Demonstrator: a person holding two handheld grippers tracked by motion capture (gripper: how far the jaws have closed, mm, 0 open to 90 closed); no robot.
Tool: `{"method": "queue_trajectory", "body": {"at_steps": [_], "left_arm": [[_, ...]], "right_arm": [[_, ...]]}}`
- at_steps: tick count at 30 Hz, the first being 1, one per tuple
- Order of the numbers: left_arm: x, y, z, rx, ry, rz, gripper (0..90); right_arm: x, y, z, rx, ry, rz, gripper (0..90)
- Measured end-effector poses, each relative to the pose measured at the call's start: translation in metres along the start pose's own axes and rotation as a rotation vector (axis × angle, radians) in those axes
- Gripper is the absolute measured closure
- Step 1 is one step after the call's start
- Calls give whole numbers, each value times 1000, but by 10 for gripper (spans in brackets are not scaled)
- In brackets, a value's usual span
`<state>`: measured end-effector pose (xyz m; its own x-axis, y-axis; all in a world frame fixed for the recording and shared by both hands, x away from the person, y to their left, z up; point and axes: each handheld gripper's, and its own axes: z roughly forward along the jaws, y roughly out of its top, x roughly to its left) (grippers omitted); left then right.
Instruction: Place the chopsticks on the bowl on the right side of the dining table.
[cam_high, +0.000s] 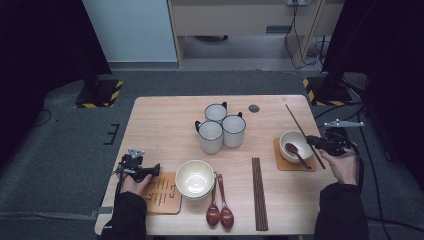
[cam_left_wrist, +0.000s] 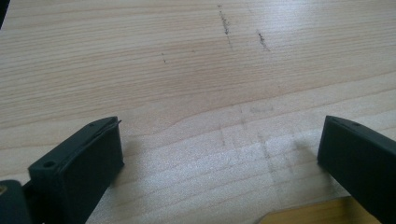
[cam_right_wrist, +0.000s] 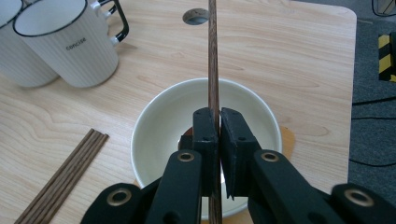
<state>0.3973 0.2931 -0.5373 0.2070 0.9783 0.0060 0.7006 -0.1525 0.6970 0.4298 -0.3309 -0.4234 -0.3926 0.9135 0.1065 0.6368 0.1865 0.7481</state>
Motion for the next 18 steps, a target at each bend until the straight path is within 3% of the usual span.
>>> {"method": "queue_trajectory", "body": {"at_steps": [18], "left_arm": [[0,0,0,0,0,0,0]], "right_arm": [[4,-3,22,105,-32,-64,851]]}}
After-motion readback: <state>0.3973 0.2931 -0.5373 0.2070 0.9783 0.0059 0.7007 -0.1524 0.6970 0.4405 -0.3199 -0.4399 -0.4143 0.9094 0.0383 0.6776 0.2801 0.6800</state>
